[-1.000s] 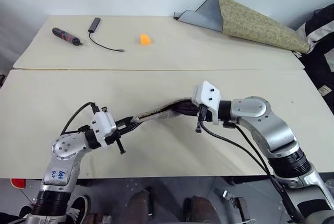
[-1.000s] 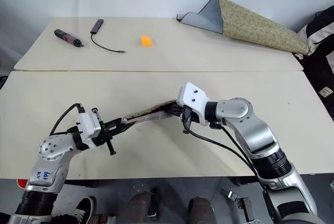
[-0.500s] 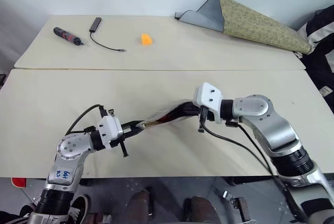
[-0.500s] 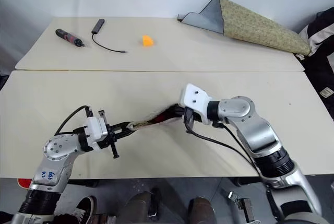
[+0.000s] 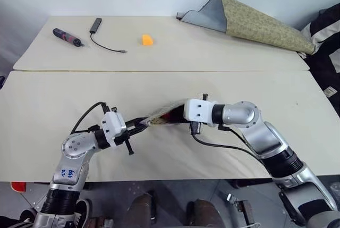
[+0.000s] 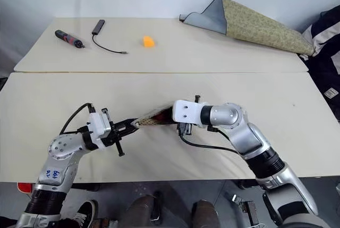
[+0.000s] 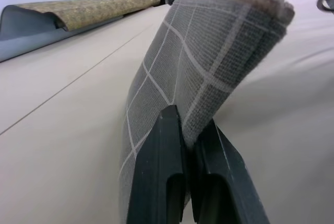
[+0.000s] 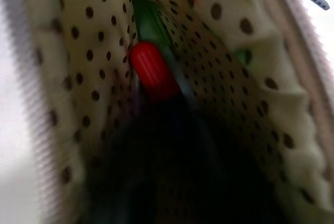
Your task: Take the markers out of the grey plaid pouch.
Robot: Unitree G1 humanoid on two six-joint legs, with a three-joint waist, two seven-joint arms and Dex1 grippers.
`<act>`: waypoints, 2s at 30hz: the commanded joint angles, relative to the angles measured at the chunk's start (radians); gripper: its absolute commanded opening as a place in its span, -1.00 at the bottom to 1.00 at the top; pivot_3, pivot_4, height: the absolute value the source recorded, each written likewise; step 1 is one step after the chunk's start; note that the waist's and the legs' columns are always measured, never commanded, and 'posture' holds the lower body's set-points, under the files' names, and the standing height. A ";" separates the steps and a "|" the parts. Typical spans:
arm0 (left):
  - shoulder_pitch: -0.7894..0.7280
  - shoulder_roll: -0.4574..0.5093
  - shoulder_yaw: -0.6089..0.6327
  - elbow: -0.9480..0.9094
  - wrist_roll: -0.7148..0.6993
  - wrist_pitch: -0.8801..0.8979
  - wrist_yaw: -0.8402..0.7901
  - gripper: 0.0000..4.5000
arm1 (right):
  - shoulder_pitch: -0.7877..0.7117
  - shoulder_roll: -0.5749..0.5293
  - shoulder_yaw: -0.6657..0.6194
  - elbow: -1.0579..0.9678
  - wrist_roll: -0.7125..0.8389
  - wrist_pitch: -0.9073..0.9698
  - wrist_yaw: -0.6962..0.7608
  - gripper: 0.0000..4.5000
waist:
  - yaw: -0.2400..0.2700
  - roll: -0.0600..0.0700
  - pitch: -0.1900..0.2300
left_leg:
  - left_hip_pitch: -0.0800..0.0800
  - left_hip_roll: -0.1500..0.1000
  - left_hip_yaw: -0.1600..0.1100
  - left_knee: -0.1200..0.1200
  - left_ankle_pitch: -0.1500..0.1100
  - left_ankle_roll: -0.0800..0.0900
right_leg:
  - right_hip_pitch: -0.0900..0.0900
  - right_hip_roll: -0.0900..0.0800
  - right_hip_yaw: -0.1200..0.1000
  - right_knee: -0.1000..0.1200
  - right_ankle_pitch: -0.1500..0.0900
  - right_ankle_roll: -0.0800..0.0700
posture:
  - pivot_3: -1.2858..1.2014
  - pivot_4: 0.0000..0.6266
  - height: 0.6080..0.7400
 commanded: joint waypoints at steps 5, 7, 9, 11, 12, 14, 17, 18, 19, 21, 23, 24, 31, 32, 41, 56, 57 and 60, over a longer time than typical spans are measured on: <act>-0.001 0.006 0.015 0.007 -0.007 -0.021 -0.008 -1.00 | -0.045 0.047 -0.050 -0.017 0.017 0.007 -0.031 0.57 | 0.000 0.000 0.000 | 0.000 0.000 0.000 0.000 0.000 0.000 | 0.000 0.000 0.000 0.000 0.000 0.000 | 0.03 -0.52 1.00; 0.001 0.007 0.014 0.008 -0.010 -0.024 -0.012 -1.00 | -0.048 0.057 -0.050 -0.024 0.016 0.016 -0.030 0.85 | -0.003 0.000 0.000 | 0.000 0.000 0.000 0.000 0.000 0.000 | -0.001 0.000 0.000 0.000 0.000 0.000 | 0.03 -0.52 1.00; 0.000 0.005 0.015 0.005 -0.018 -0.023 -0.013 -1.00 | -0.042 0.059 -0.043 -0.029 0.009 0.014 -0.028 1.00 | -0.002 0.000 0.000 | 0.000 0.000 0.000 0.000 0.000 0.000 | -0.001 0.000 0.000 0.001 0.000 0.000 | 0.03 -0.52 1.00; -0.004 0.005 0.015 0.004 -0.020 -0.024 -0.015 -1.00 | -0.033 0.052 -0.032 -0.035 -0.002 0.007 -0.024 1.00 | -0.001 0.000 0.000 | 0.000 0.000 0.000 0.000 0.000 0.000 | -0.001 0.000 0.000 0.001 0.000 0.000 | 0.03 -0.52 1.00; -0.007 0.005 0.015 0.003 -0.021 -0.021 -0.015 -1.00 | -0.028 0.045 -0.027 -0.040 -0.003 0.004 -0.015 1.00 | -0.001 0.000 0.000 | 0.000 0.000 0.000 0.000 0.000 0.000 | -0.001 0.000 0.000 0.001 0.000 0.000 | 0.03 -0.52 1.00; -0.008 0.004 0.017 0.002 -0.029 -0.016 -0.018 -1.00 | -0.021 0.038 -0.027 -0.049 0.005 0.002 0.000 1.00 | 0.000 0.000 0.000 | 0.000 0.000 0.000 0.000 0.000 0.000 | -0.001 0.000 0.000 0.001 0.000 0.000 | 0.03 -0.52 1.00; -0.008 0.003 0.019 0.003 -0.030 -0.021 -0.025 -1.00 | -0.020 0.043 -0.050 -0.044 0.007 -0.005 -0.023 0.74 | 0.000 0.000 0.000 | 0.000 0.000 0.000 0.000 0.000 0.000 | 0.000 0.000 0.000 0.001 0.000 0.000 | 0.03 -0.52 1.00; -0.009 0.003 0.020 0.002 -0.031 -0.020 -0.025 -1.00 | -0.021 0.043 -0.054 -0.043 0.008 -0.006 -0.024 0.60 | 0.000 0.000 0.000 | 0.000 0.000 0.000 0.000 0.000 0.000 | 0.000 0.000 0.000 0.001 0.000 0.000 | 0.03 -0.52 1.00; -0.010 0.002 0.020 0.001 -0.033 -0.017 -0.025 -1.00 | -0.020 0.040 -0.052 -0.043 0.009 -0.010 -0.020 0.47 | 0.000 0.000 0.000 | 0.000 0.000 0.000 0.000 0.000 0.000 | 0.000 0.000 0.000 0.001 0.000 0.000 | 0.03 -0.52 1.00; -0.014 -0.002 0.018 -0.008 -0.038 -0.009 -0.024 -1.00 | -0.016 0.019 -0.030 -0.039 -0.016 -0.045 -0.005 0.17 | 0.000 0.000 0.000 | 0.000 0.000 0.000 0.000 0.000 0.000 | -0.001 0.000 0.000 0.001 0.000 0.000 | 0.03 -0.52 1.00; -0.020 -0.008 0.010 -0.021 -0.041 -0.001 -0.022 -1.00 | -0.012 0.015 -0.019 -0.032 -0.031 -0.080 -0.006 0.17 | 0.000 0.000 0.000 | 0.000 0.000 0.000 0.000 0.000 0.000 | -0.001 0.000 0.000 0.001 0.000 0.000 | 0.03 -0.52 1.00; -0.023 -0.010 0.003 -0.028 -0.038 0.001 -0.020 -1.00 | -0.014 0.018 -0.013 -0.027 -0.037 -0.090 -0.006 0.17 | 0.000 0.000 0.000 | 0.000 0.000 0.000 0.000 0.000 0.000 | -0.001 0.000 0.000 0.001 0.000 0.000 | 0.03 -0.52 1.00; -0.033 -0.021 -0.031 -0.076 -0.014 0.013 -0.011 -1.00 | -0.051 0.035 0.036 0.062 -0.129 -0.164 -0.021 0.17 | -0.002 0.000 0.000 | 0.000 0.000 0.000 0.000 0.000 0.000 | 0.000 0.001 0.000 0.001 0.000 0.000 | 0.03 -0.52 1.00; -0.030 -0.021 -0.035 -0.084 -0.009 0.016 -0.009 -1.00 | -0.055 0.035 0.049 0.080 -0.151 -0.168 -0.019 0.17 | -0.001 0.000 0.000 | 0.000 0.000 0.000 0.000 0.000 0.000 | 0.000 0.001 0.000 0.001 0.000 0.000 | 0.03 -0.52 1.00; -0.024 -0.037 -0.046 -0.143 -0.022 0.060 0.013 -1.00 | -0.064 0.089 0.057 0.150 -0.213 -0.184 -0.066 0.17 | -0.001 0.000 0.000 | 0.000 0.000 0.000 0.001 0.000 0.000 | 0.000 0.002 0.000 0.001 0.000 0.000 | 0.03 -0.52 1.00; -0.018 -0.054 -0.047 -0.155 -0.021 0.089 0.018 -1.00 | -0.048 0.113 0.037 0.163 -0.246 -0.169 -0.089 -0.65 | -0.001 0.000 0.000 | 0.000 0.000 0.000 0.001 0.000 0.000 | 0.000 0.003 0.001 0.002 0.000 0.000 | 0.03 -0.52 1.00; -0.015 -0.051 -0.043 -0.149 -0.011 0.079 0.022 -1.00 | -0.044 0.112 0.022 0.149 -0.230 -0.159 -0.084 -0.70 | -0.001 0.000 0.000 | 0.000 0.000 0.000 0.001 0.000 0.000 | 0.000 0.003 0.001 0.002 0.000 0.000 | 0.03 -0.52 1.00; -0.010 -0.044 -0.011 -0.126 -0.013 0.076 0.038 -1.00 | -0.051 0.060 -0.010 0.084 -0.207 -0.150 -0.027 -0.70 | 0.000 0.000 0.000 | 0.000 0.000 0.000 0.001 0.000 0.000 | 0.000 0.003 0.001 0.001 0.000 0.000 | 0.03 -0.52 1.00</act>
